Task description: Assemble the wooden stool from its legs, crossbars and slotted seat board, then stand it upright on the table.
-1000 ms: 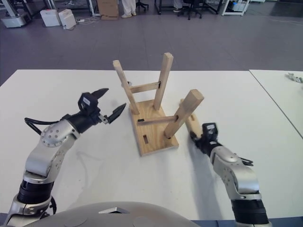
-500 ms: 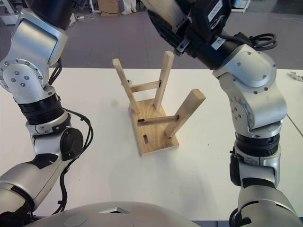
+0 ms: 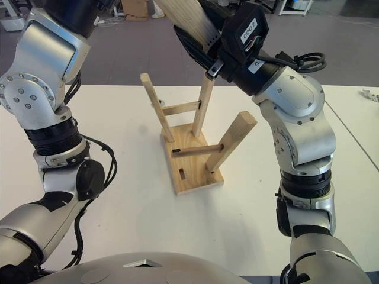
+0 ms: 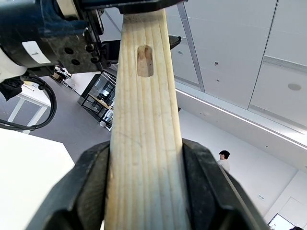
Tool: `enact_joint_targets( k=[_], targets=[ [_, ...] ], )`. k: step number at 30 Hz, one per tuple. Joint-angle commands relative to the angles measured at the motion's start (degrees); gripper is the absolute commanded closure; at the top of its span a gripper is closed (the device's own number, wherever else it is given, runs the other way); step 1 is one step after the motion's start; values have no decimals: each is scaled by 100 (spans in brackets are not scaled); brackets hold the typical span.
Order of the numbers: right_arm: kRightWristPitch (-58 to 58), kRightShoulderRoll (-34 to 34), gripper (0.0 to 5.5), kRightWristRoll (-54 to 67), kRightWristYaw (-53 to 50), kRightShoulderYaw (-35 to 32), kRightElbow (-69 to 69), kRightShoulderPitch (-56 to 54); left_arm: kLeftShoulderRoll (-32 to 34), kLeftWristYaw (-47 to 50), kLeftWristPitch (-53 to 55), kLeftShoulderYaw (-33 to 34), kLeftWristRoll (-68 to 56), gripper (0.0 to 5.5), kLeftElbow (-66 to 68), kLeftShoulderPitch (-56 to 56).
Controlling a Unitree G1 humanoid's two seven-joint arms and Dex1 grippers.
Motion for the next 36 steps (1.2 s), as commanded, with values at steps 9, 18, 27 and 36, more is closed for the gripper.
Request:
enact_joint_targets(
  k=[9, 18, 27, 36],
  targets=[
    [278, 12, 208, 220, -102, -592, -82, 2, 604, 345, 197, 295, -264, 448, -237, 696],
    [1642, -745, 205, 542, 256, -1528, 1222, 2160, 1255, 920, 531, 625, -508, 448, -1949, 3904],
    [66, -311, 205, -1433, 419, 747, 1896, 4124, -46, 1535, -436, -253, 619, 448, -2500, 5808],
    [-268, 49, 205, -1694, 656, 1298, 1662, 4062, -366, 1202, -1088, -1013, 2197, 448, -2257, 6472]
  ],
)
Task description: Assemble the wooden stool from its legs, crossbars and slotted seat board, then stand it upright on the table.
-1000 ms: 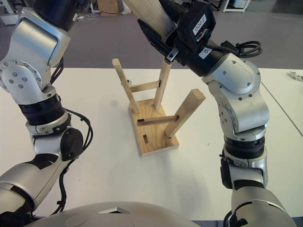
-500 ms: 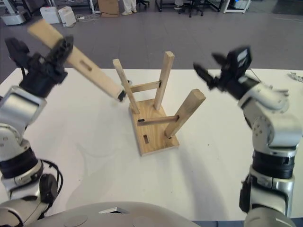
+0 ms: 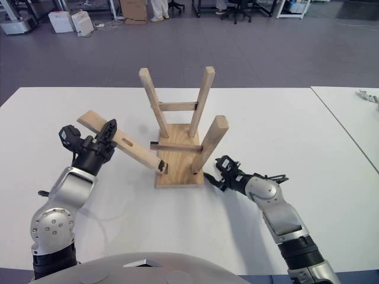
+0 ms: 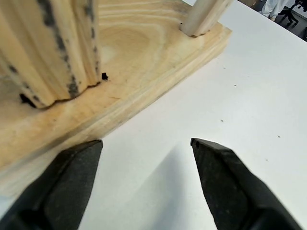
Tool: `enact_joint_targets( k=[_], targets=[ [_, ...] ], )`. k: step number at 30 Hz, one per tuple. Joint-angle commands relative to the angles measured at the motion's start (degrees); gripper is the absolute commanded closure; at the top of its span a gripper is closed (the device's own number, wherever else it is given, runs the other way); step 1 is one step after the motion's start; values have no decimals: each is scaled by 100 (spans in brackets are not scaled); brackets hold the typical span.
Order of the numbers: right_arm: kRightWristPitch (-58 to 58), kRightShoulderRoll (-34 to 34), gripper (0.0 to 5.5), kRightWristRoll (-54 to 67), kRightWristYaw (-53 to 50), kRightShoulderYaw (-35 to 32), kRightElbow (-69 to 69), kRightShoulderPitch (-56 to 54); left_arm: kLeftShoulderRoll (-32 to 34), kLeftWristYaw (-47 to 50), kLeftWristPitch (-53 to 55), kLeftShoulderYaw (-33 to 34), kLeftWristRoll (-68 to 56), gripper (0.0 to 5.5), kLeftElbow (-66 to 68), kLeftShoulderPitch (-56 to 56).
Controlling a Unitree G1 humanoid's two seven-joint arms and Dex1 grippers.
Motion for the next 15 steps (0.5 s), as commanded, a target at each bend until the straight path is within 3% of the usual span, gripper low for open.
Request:
enact_joint_targets(
  k=[1, 7, 15],
  targets=[
    [-150, 148, 205, -50, 179, 196, -107, -20, -79, -218, -425, -181, 708, 448, 273, 98],
    [-322, 174, 205, -126, 285, 240, -78, -37, 143, -502, -994, -698, 2120, 448, 296, 249],
    [-426, 273, 205, -230, 317, 272, -166, -52, 247, -620, -530, -1376, 2732, 448, 315, 203]
  ],
)
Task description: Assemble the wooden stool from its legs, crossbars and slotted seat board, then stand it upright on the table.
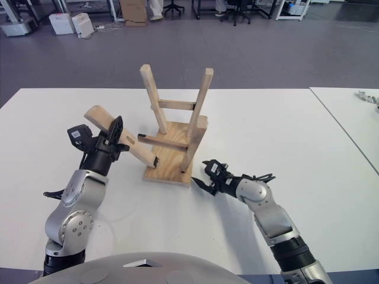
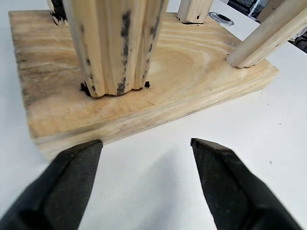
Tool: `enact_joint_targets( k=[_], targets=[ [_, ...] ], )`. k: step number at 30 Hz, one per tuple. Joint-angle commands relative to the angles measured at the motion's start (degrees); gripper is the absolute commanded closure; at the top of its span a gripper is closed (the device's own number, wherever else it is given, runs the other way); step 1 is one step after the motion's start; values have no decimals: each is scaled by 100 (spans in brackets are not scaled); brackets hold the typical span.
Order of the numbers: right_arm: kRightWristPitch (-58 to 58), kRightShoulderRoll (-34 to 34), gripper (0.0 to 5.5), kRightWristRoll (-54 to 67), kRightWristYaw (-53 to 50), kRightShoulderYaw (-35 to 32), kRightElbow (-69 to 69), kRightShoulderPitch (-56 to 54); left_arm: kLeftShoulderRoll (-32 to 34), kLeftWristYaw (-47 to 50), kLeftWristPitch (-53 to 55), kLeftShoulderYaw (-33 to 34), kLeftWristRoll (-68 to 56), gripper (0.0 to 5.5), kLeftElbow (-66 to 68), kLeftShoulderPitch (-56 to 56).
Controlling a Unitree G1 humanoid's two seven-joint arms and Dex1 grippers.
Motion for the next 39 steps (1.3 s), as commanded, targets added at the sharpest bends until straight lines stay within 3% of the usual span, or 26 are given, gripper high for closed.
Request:
enact_joint_targets(
  k=[1, 10, 14, 15, 20, 23, 27, 31, 35, 37, 39],
  targets=[
    [-84, 54, 205, -41, 47, 25, -93, -61, 97, -6, 517, -185, 307, 448, 271, 13],
    [-125, 116, 205, -161, 4, 45, 8, -176, 278, -194, 757, -720, 980, 448, 230, -224],
    [-95, 153, 205, -218, -1, 25, 24, -209, 490, -155, 1350, -931, 1323, 448, 385, -253],
    [-86, 165, 205, -227, -1, 21, 24, -211, 538, -173, 1534, -960, 1316, 408, 414, -252],
    [-63, 189, 205, -251, -3, -11, 39, -208, 764, -431, 2151, -1146, 1370, 329, 275, -253],
    [-51, 179, 205, -199, -41, -147, 37, -183, 459, -651, 1943, -924, 966, 279, 23, -377],
    [-25, 24, 205, 91, -104, -869, 150, -260, -69, -779, 2034, -265, -2, 279, -291, -433],
    [-95, -176, 205, 204, -102, -1369, 357, -445, 94, -942, 2407, -138, -430, 279, -680, -224],
    [-54, -333, 205, 113, -395, -1798, 707, -784, 1045, -1530, 2345, -423, -118, 279, -1375, -303],
    [34, -253, 205, 204, -555, -1941, 675, -935, 1190, -1660, 2272, -196, -202, 279, -1534, -481],
    [363, -126, 205, 739, -665, -2336, 271, -1289, 1323, -1789, 2264, 494, -821, 279, -1716, -1225]
  ],
)
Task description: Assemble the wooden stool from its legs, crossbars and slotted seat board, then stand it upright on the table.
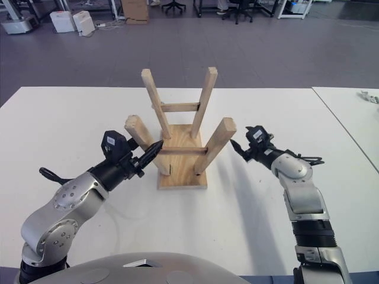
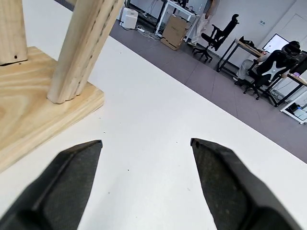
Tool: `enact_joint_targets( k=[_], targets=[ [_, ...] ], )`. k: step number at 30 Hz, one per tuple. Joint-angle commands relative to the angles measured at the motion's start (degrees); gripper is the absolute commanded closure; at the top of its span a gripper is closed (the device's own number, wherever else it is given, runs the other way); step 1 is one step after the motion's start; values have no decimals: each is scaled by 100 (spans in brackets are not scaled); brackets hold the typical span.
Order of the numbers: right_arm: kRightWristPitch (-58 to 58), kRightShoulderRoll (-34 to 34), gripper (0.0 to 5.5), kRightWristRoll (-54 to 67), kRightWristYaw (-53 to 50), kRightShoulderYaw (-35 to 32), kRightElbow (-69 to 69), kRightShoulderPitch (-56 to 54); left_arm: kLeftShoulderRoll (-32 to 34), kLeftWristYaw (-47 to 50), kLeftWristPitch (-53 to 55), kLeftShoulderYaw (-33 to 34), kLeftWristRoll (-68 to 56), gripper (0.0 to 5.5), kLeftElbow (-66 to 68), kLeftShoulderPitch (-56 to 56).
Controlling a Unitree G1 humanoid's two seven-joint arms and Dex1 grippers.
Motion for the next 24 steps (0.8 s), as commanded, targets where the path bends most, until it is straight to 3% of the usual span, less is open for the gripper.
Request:
enact_joint_targets(
  k=[1, 3, 5, 9, 13, 15, 20, 24],
  targets=[
    [826, 133, 205, 1114, -205, -788, -787, -937, 336, -72, -23, 1313, -1615, 279, -69, -1755],
    [1871, 103, 205, 2861, -411, -1367, -1517, -2393, 832, -46, 120, 2195, -3007, 279, 999, -3921],
    [2517, 68, 205, 4191, -651, -1601, -1921, -3295, 1152, -275, 331, 2316, -3373, 279, 1746, -4648],
    [3339, 106, 205, 4963, -1050, -1225, -2475, -3070, 1278, -774, 562, 1771, -3176, 279, 1896, -3666],
    [3711, 157, 205, 4708, -1163, -618, -2887, -815, 1138, -1646, 99, 511, -2203, 279, 2408, -1758],
    [3523, 234, 205, 4531, -1184, -557, -2707, -689, 1100, -1836, -238, 76, -1653, 279, 2756, -1572],
    [3308, 318, 205, 5268, -1125, -937, -2727, -1165, 866, -1810, -341, 444, -2191, 279, 2621, -2380],
    [3199, 16, 205, 6532, -1304, -1751, -2459, -1998, 941, -1295, -83, 1633, -4167, 279, 2453, -3281]
  ],
)
